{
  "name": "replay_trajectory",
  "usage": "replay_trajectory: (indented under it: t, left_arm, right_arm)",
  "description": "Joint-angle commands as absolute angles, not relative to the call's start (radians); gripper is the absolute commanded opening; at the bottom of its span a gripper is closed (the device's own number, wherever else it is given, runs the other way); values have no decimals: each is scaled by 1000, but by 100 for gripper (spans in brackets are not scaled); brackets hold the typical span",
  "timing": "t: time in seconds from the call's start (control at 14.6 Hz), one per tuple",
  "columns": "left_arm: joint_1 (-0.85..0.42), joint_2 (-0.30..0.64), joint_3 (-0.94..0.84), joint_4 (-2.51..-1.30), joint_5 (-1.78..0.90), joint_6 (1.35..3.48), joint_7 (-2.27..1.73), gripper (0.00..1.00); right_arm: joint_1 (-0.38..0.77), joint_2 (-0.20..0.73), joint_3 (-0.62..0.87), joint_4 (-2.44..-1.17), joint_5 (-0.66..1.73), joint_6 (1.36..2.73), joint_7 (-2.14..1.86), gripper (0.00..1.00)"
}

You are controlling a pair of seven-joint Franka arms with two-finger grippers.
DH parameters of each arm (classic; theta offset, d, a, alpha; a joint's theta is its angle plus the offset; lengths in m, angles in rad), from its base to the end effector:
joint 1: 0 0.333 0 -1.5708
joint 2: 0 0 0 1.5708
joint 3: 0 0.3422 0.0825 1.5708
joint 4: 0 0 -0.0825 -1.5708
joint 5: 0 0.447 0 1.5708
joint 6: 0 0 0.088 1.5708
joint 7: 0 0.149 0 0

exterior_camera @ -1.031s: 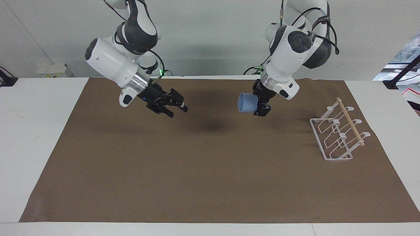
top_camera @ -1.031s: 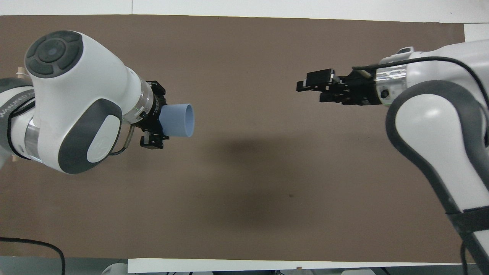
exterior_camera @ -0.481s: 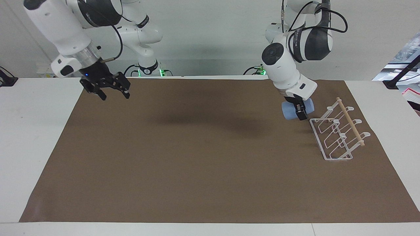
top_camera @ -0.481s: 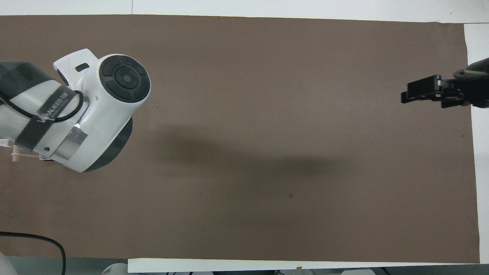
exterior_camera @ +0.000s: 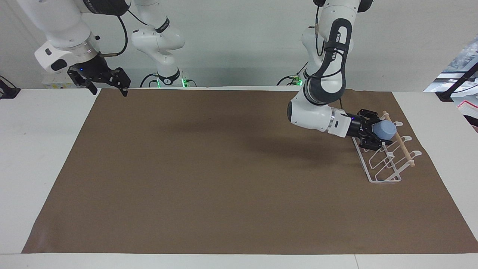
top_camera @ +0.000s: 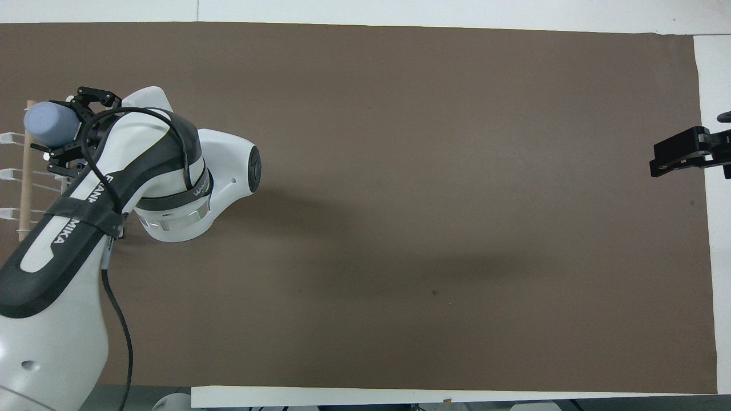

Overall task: Hang cup on cup holder
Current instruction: 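Carry the cup with the left gripper toward the wire rack, then hang the cup on the rack peg and open the left gripper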

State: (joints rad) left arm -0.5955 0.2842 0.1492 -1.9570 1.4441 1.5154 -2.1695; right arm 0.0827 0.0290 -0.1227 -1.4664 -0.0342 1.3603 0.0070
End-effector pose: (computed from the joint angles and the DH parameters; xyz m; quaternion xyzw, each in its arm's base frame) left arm 0.6299 -0.1380 0.3688 -0.5965 -0.3948 -0.5538 0.4261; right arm 0.5983 -0.0285 0.6293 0.9972 -0.0260 -0.0677 0.0176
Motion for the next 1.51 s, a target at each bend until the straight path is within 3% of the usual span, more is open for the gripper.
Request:
replay_trajectory:
  t: [0.0, 0.27, 0.62, 0.69, 0.76, 0.89, 0.96, 1.31, 1.44]
  left_arm:
    - [-552, 331, 147, -1921, 1522, 1483, -2204, 0]
    - [-511, 357, 143, -1934, 1526, 1500, -2275, 0]
    - [-482, 428, 135, -1927, 1528, 1541, -2341, 0]
    - [-471, 428, 135, -1931, 1523, 1577, -2339, 7]
    - [-457, 429, 133, -1930, 1519, 1597, -2329, 23]
    - [-451, 439, 133, -1908, 1519, 1670, -2198, 89]
    - [-449, 439, 138, -1864, 1511, 1713, -2124, 100]
    - [-472, 399, 138, -1790, 1358, 1646, -2053, 99]
    - [-450, 336, 135, -1793, 1313, 1678, -1946, 99]
  right_arm:
    - [46, 32, -97, -1439, -51, 1332, -32, 100]
    - [-15, 31, 6, -1439, -94, 1301, -29, 100]
    - [-32, 23, 0, -1437, -84, 1296, -31, 100]
    - [-32, 23, -2, -1437, -81, 1298, -29, 100]
    - [-32, 23, -3, -1439, -78, 1299, -31, 100]
    - [-32, 21, -2, -1439, -78, 1299, -28, 100]
    - [-34, 21, -2, -1439, -77, 1299, -32, 100]
    - [-23, 11, 0, -1459, -74, 1296, -32, 100]
    - [-23, -6, 0, -1495, -74, 1295, -31, 100]
